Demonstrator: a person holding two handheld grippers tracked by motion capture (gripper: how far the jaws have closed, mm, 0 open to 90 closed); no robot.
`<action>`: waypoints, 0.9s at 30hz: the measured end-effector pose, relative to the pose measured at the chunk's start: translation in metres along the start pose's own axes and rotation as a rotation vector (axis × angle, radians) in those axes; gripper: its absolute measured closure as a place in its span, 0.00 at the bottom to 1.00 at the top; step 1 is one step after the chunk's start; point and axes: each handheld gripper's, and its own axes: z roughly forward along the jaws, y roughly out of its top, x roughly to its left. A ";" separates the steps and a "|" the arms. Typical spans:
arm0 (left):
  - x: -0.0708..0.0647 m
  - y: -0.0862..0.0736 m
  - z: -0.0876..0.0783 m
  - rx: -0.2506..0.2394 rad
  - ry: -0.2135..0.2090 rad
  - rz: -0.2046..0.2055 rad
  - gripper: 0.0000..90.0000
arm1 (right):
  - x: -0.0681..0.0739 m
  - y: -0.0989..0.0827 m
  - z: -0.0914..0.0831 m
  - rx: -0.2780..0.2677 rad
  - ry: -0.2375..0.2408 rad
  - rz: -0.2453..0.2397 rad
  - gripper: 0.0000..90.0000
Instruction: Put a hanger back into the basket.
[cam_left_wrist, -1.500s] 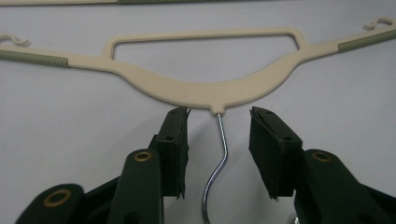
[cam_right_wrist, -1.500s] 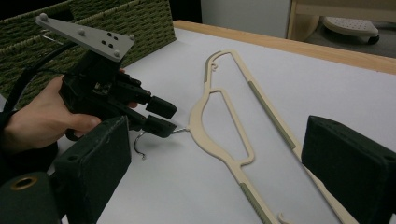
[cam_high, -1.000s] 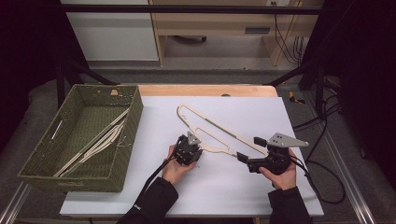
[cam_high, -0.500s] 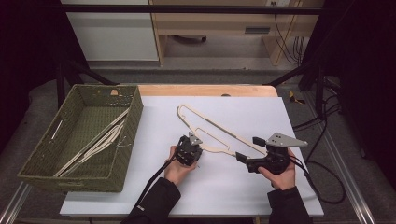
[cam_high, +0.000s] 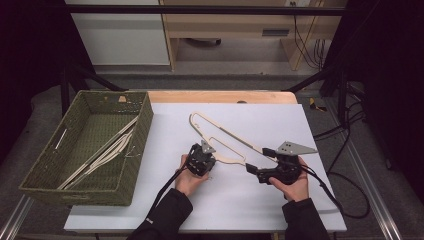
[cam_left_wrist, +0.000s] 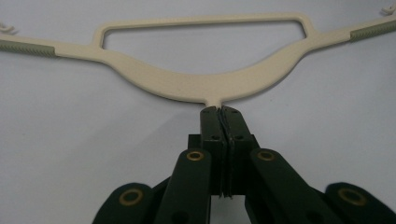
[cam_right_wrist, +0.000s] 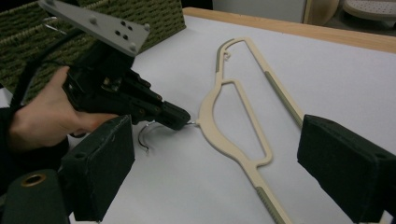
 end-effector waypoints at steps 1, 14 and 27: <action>0.001 0.001 -0.002 0.001 0.003 0.006 0.99 | 0.000 -0.001 0.003 0.005 -0.003 -0.002 0.13; 0.004 0.009 -0.030 0.029 0.027 0.048 0.99 | 0.006 -0.006 0.039 0.072 0.038 -0.023 0.18; -0.001 0.022 -0.047 0.043 0.024 0.097 0.99 | 0.018 -0.003 0.080 0.132 0.041 -0.086 0.23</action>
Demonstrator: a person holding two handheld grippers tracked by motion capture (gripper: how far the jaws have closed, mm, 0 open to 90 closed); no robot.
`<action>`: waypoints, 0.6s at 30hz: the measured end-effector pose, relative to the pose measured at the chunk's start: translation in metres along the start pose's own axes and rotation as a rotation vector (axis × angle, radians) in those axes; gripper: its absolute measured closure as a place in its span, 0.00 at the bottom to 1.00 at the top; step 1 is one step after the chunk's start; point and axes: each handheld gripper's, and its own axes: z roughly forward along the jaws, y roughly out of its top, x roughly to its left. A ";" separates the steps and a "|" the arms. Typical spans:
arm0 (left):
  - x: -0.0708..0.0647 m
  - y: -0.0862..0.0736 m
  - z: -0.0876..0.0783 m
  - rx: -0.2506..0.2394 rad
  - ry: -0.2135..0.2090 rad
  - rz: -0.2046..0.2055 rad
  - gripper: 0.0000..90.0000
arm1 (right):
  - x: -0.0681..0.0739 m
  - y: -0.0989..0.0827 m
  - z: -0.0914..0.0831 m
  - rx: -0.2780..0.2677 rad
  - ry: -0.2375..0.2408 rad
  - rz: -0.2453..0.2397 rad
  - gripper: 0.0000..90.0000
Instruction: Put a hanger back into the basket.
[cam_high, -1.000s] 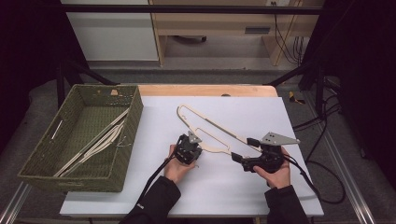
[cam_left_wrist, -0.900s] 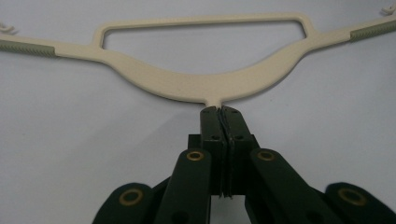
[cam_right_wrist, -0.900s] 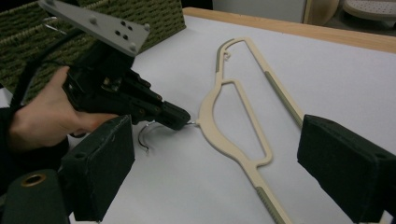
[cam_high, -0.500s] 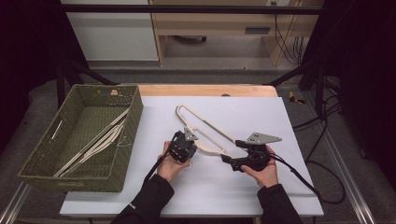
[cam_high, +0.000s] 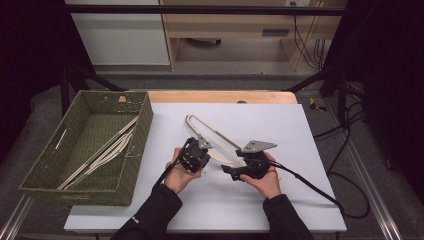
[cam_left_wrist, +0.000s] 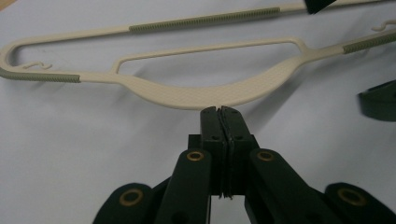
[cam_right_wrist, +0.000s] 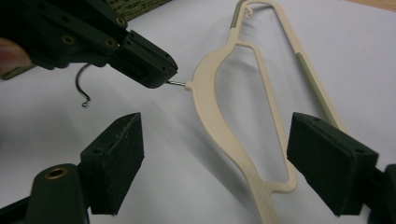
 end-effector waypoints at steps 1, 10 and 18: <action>0.000 0.001 -0.001 -0.001 0.000 0.003 0.99 | 0.001 0.001 0.003 0.007 -0.003 -0.001 0.23; 0.000 0.005 -0.008 -0.009 -0.007 0.003 0.99 | 0.002 0.002 0.019 0.050 -0.028 -0.027 0.33; 0.000 0.006 -0.009 -0.010 -0.010 0.004 0.99 | 0.006 -0.001 0.032 0.094 -0.064 -0.092 0.48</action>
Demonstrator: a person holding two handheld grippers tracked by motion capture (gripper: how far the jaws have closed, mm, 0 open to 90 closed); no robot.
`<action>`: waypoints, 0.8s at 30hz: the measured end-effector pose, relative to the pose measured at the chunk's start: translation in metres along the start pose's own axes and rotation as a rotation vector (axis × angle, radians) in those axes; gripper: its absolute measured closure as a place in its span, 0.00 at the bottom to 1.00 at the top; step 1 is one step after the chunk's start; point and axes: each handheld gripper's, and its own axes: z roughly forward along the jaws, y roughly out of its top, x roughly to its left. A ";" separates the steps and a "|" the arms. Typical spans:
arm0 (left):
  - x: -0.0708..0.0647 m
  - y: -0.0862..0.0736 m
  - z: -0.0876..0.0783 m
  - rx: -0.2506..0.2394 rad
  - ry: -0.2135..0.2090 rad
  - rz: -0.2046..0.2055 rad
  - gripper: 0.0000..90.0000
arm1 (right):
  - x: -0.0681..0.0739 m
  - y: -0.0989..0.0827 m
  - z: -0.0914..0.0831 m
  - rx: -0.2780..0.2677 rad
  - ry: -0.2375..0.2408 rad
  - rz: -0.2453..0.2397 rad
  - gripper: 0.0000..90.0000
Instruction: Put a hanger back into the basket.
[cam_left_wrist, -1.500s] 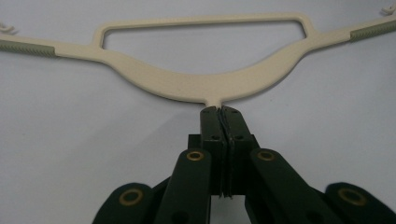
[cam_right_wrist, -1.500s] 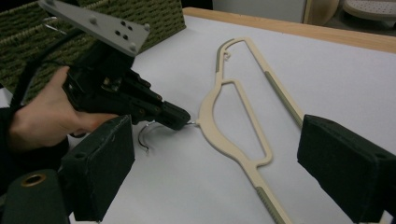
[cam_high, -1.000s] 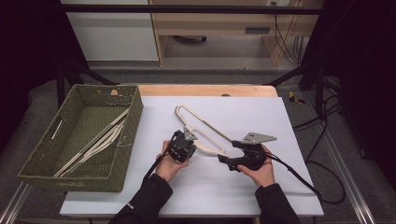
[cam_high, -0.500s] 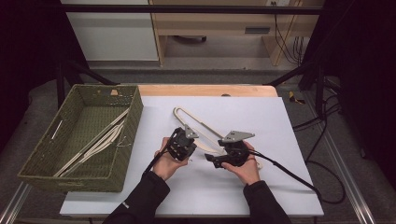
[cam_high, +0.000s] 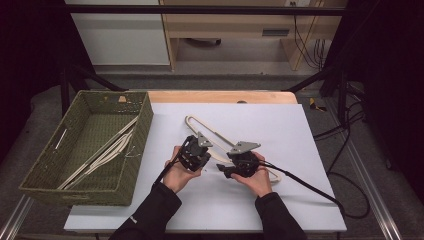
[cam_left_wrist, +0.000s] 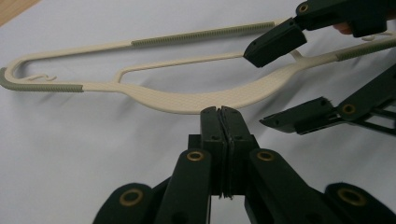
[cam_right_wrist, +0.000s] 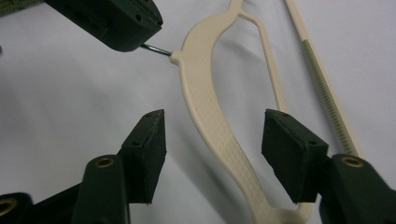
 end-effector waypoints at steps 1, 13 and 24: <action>0.000 0.000 -0.001 0.006 0.000 0.007 0.99 | 0.001 0.000 0.002 0.014 -0.011 -0.014 0.52; 0.000 0.000 -0.002 -0.005 -0.012 -0.006 0.99 | 0.003 -0.001 0.007 0.037 -0.046 -0.082 0.74; 0.014 0.001 -0.039 -0.176 -0.062 -0.043 0.71 | 0.005 -0.001 -0.001 0.037 -0.053 -0.151 0.79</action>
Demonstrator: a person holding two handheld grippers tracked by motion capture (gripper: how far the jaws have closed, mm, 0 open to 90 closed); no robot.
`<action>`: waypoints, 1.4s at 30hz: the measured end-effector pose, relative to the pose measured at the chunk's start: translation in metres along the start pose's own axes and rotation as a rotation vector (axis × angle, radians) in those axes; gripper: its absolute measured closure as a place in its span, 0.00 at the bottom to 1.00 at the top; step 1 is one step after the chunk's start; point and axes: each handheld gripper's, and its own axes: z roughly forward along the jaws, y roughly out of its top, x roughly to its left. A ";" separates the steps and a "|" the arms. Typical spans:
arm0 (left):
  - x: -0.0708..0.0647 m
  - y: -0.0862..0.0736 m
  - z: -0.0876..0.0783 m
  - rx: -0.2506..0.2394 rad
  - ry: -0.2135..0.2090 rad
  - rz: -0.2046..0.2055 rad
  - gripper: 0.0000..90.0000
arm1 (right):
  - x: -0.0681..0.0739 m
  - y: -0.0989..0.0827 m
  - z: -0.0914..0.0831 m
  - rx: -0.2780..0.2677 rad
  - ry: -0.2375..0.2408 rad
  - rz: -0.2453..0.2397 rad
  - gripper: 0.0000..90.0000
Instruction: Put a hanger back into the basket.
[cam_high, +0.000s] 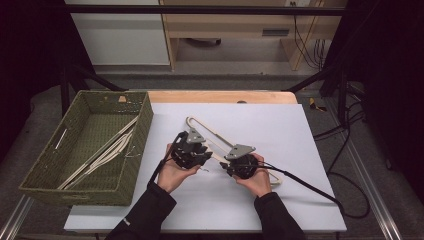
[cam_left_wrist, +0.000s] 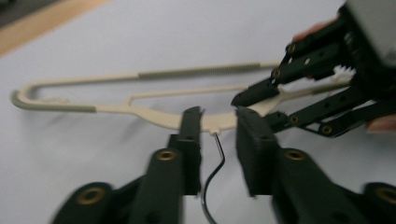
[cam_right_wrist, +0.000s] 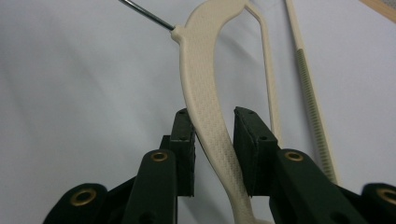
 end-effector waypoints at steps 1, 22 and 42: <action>0.001 0.001 -0.006 -0.022 -0.001 0.001 0.68 | 0.000 0.000 -0.002 -0.007 0.001 -0.006 0.80; 0.016 -0.054 -0.080 -0.198 -0.033 -0.032 0.13 | -0.018 0.011 -0.058 -0.084 -0.097 0.030 0.97; 0.007 -0.059 -0.062 -0.146 -0.017 0.013 0.09 | 0.020 0.022 -0.074 -0.147 0.291 0.006 0.97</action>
